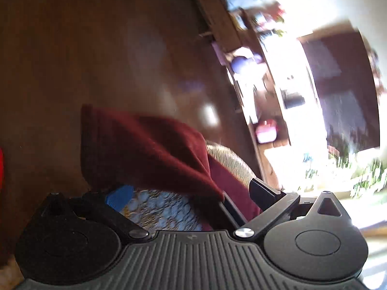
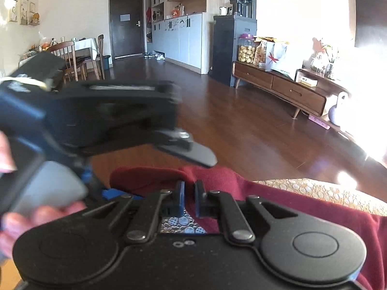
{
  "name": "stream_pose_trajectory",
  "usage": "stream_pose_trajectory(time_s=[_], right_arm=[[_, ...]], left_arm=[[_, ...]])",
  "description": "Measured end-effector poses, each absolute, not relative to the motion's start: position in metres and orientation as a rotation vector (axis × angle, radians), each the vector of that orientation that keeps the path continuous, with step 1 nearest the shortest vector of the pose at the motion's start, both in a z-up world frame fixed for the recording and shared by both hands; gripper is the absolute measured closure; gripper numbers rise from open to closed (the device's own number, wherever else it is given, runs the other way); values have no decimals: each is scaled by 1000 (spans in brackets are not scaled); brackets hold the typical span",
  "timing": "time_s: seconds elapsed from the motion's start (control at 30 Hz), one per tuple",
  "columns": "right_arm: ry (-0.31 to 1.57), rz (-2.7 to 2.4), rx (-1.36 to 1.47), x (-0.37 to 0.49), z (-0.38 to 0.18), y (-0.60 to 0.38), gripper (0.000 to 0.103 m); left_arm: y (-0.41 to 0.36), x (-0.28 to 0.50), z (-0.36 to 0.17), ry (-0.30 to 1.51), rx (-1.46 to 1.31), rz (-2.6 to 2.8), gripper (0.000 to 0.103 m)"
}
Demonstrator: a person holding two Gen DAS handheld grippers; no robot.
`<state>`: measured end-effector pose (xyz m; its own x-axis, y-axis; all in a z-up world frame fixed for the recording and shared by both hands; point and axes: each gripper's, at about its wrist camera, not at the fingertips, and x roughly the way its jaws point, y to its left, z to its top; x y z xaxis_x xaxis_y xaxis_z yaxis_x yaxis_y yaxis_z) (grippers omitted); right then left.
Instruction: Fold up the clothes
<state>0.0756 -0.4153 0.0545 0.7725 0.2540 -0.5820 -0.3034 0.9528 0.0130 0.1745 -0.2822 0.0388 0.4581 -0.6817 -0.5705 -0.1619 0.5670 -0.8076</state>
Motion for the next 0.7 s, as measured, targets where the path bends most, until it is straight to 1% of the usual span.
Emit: stream_pose_trajectory(time_s=[0.07, 0.17, 0.3, 0.33, 0.37, 0.4, 0.43, 0.47, 0.5, 0.53, 0.57, 0.6, 0.7], right_arm=[[615, 302, -55, 76, 55, -419, 0], [608, 312, -46, 77, 56, -422, 0], [593, 314, -41, 72, 58, -428, 0], [591, 316, -43, 70, 59, -429, 0], [589, 317, -50, 69, 59, -430, 0], [589, 318, -58, 68, 59, -430, 0], [592, 317, -61, 68, 59, -431, 0], [595, 315, -60, 68, 59, -433, 0], [597, 314, -56, 68, 59, -434, 0], [600, 312, -51, 68, 58, -435, 0], [604, 310, -45, 69, 58, -437, 0], [610, 312, -39, 69, 57, -437, 0], [642, 311, -56, 67, 56, -442, 0]], left_arm=[[-286, 167, 39, 1060, -1006, -396, 0], [-292, 160, 45, 1006, -975, -403, 0], [-291, 170, 48, 958, -935, -377, 1], [-291, 173, 49, 945, -916, -370, 5], [-290, 176, 50, 935, -899, -364, 20], [-289, 178, 50, 927, -890, -361, 40], [-288, 179, 49, 924, -892, -360, 49], [-287, 180, 48, 927, -888, -357, 67], [-287, 180, 47, 930, -874, -351, 73], [-288, 180, 46, 929, -862, -343, 74], [-290, 178, 45, 916, -855, -331, 83], [-291, 176, 46, 895, -854, -323, 89], [-292, 172, 59, 789, -789, -287, 91]])
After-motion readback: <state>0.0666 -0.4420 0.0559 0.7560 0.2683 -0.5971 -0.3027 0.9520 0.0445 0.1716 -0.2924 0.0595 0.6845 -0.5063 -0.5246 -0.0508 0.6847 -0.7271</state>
